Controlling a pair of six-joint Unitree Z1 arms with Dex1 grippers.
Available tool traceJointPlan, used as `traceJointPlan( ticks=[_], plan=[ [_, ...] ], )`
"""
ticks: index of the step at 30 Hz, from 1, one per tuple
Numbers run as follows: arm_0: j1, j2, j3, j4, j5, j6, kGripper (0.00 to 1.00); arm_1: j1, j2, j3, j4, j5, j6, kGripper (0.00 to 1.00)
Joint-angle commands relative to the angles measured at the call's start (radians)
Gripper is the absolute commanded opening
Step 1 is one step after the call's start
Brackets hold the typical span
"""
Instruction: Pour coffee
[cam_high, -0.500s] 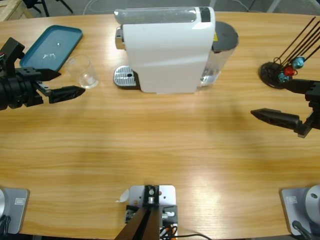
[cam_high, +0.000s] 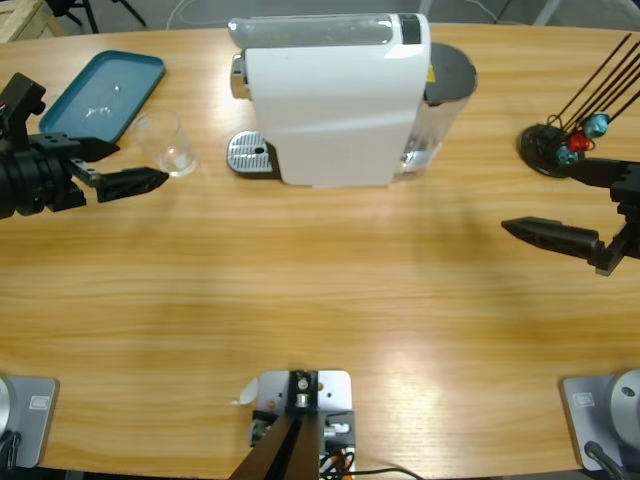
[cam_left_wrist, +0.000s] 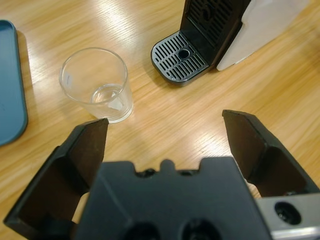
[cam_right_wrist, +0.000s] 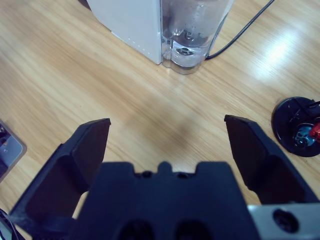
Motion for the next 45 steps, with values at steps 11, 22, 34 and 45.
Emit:
traceJointPlan(
  ticks=[11, 22, 34, 45],
  plan=[
    [0.159, -0.188, -0.271, 0.327, -0.352, -0.231, 0.890, -0.006, -0.002, 0.027, -0.014, -0.020, -0.008, 1.000],
    [0.348, 0.173, -0.522, 0.191, -0.692, -0.672, 0.977, -0.006, -0.019, 0.030, -0.018, -0.037, -0.007, 1.000],
    [0.290, 0.385, -0.532, -0.074, -0.882, -0.917, 0.943, -0.006, -0.035, 0.036, -0.021, -0.041, -0.005, 1.000],
    [0.267, 0.423, -0.514, -0.076, -0.866, -0.926, 0.936, -0.006, -0.037, 0.037, -0.027, -0.043, -0.005, 1.000]
  ],
)
